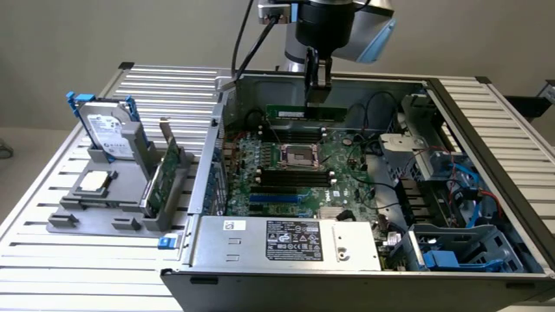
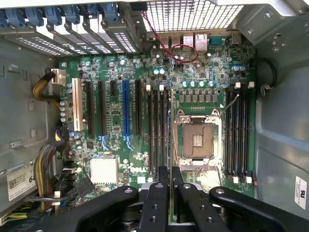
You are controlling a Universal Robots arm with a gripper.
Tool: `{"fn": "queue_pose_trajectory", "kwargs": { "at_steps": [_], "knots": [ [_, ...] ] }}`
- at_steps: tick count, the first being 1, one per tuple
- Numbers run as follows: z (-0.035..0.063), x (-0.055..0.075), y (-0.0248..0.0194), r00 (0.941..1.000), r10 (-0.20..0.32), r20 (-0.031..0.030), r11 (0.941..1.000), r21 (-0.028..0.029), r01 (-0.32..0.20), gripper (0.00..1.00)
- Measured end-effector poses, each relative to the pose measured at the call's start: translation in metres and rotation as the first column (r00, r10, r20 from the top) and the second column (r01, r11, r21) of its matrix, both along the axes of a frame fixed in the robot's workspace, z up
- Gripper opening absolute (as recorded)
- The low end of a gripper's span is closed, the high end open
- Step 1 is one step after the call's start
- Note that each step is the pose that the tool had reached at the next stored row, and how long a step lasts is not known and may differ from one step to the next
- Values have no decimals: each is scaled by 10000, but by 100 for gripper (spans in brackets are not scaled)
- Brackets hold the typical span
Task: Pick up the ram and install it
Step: 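Insert the ram into the slot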
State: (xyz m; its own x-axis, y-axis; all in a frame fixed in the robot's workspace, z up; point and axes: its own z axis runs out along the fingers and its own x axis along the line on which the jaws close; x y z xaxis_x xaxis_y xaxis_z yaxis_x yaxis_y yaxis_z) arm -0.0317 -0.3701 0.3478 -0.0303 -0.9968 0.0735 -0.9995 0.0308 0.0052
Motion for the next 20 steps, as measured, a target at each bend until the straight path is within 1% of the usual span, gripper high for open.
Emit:
{"fn": "queue_pose_trajectory", "kwargs": {
  "at_steps": [2,4,12,16,20],
  "knots": [
    [-8,-2,1,10000,-1,1,10000,2,1,14],
    [-43,-40,0,10000,1,1,10000,-2,-1,14],
    [-189,-59,-13,10000,1,1,10000,-2,-1,14],
    [-260,-59,-32,10000,2,0,10000,-3,-2,14],
    [-334,-59,-68,10000,1,1,10000,-2,-1,14]
  ]
}}
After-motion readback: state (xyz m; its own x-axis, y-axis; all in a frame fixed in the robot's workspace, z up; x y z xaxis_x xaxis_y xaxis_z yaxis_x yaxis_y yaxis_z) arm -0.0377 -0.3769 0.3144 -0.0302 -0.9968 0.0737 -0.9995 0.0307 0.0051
